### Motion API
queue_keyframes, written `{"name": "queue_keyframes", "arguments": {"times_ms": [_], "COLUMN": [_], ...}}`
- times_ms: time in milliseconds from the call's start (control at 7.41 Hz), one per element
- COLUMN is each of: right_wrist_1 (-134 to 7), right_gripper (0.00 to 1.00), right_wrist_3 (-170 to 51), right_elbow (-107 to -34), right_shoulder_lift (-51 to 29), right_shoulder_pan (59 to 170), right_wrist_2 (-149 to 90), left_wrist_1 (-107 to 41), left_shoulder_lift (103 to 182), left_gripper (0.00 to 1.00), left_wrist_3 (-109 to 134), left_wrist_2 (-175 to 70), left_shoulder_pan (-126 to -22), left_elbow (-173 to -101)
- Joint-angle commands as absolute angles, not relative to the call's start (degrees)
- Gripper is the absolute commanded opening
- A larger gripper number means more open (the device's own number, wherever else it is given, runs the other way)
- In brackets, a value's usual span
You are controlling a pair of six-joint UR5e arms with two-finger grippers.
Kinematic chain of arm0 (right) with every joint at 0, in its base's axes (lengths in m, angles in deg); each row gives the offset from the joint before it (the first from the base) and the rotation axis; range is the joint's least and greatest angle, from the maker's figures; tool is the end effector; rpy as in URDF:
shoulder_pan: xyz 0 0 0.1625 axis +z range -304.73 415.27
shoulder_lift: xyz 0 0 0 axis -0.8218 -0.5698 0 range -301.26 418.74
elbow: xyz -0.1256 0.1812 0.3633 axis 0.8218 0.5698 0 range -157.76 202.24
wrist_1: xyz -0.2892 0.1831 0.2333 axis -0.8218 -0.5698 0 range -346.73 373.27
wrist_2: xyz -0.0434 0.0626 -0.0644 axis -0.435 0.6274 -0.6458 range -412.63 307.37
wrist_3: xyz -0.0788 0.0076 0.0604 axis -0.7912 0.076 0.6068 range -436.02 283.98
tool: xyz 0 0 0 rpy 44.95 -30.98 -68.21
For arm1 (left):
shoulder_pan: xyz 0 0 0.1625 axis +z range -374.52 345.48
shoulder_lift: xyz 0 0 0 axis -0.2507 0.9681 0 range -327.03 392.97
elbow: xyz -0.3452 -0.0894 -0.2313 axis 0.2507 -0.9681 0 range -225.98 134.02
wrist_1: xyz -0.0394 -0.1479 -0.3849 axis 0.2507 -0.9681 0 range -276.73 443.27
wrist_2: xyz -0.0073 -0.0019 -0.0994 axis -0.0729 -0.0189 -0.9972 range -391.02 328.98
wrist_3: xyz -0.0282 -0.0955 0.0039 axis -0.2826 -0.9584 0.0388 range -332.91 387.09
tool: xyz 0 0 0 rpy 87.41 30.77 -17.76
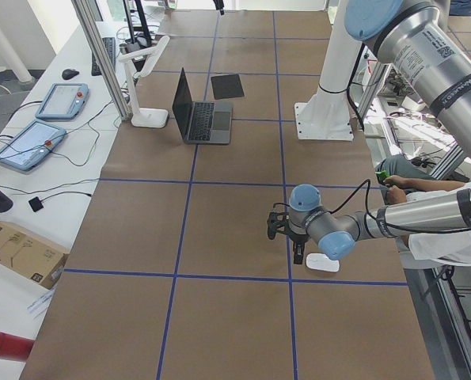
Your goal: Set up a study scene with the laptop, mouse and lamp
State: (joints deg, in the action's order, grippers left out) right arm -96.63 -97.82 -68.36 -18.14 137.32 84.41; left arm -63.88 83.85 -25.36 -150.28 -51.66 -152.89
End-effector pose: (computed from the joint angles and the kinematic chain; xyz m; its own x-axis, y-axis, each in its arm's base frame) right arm -0.0188 -0.5722 0.5616 0.5857 -0.3807 0.7156 0.3823 0.9082 0.1703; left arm 0.1294 -0.2042 0.6546 0.7032 0.1344 -0.6982 -0.1575 0.9870 0.0313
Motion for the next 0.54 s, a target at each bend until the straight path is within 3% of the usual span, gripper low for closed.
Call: {"name": "queue_keyframes", "arguments": {"times_ms": [0, 405], "right_wrist_1": [-96.60, -96.60], "right_gripper": [0.99, 0.99], "right_wrist_3": [-97.82, -97.82], "right_elbow": [-68.03, -68.11], "right_shoulder_lift": [-18.16, -18.07], "right_shoulder_pan": [137.01, 136.65], "right_wrist_2": [84.48, 84.48], "left_wrist_1": [-64.83, -75.60], "left_shoulder_lift": [83.51, 83.42], "left_gripper": [1.00, 1.00], "left_wrist_3": [-27.91, -31.17], "left_wrist_2": [-146.09, -141.68], "left_shoulder_pan": [-43.39, -37.02], "left_elbow": [-152.33, -145.93]}}
